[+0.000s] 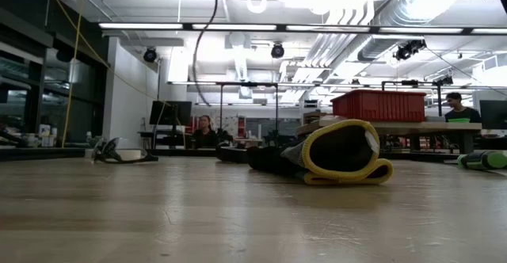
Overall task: Coil cords
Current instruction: Coil the orange wire onto the spool
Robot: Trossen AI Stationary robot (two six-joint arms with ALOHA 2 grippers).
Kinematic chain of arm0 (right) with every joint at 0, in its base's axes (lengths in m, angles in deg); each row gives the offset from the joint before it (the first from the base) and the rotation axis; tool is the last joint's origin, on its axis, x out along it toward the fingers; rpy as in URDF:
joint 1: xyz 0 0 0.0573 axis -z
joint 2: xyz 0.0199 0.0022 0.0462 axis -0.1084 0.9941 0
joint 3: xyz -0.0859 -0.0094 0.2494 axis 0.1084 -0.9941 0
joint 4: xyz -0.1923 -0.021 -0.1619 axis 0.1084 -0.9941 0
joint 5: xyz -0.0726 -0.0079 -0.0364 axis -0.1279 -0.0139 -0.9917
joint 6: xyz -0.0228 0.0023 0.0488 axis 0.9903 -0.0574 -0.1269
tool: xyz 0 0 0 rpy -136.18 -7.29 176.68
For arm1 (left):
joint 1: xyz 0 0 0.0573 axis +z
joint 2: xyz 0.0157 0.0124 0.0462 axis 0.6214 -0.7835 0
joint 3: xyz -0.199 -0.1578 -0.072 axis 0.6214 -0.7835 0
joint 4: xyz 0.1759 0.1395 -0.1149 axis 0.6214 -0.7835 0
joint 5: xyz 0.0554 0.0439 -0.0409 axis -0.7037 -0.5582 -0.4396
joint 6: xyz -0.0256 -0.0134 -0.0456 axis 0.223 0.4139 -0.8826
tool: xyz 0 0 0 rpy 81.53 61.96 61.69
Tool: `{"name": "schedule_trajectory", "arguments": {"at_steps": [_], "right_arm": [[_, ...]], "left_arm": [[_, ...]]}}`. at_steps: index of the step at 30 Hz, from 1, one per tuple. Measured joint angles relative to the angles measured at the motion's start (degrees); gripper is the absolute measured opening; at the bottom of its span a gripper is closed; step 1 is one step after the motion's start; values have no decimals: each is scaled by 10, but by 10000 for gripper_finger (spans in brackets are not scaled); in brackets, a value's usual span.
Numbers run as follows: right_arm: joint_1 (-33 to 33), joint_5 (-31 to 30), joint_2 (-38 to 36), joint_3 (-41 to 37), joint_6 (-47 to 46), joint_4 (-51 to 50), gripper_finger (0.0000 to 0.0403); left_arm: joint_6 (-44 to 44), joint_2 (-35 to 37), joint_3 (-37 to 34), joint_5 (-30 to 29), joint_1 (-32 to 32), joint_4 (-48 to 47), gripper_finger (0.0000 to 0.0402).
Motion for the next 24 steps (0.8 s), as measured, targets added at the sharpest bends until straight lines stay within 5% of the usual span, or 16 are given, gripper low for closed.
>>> {"name": "schedule_trajectory", "arguments": {"at_steps": [24], "right_arm": [[1, 1, -7, 0, 38, -26, 142]], "left_arm": [[57, -12, 0, 22, 0, 7, 0]]}}
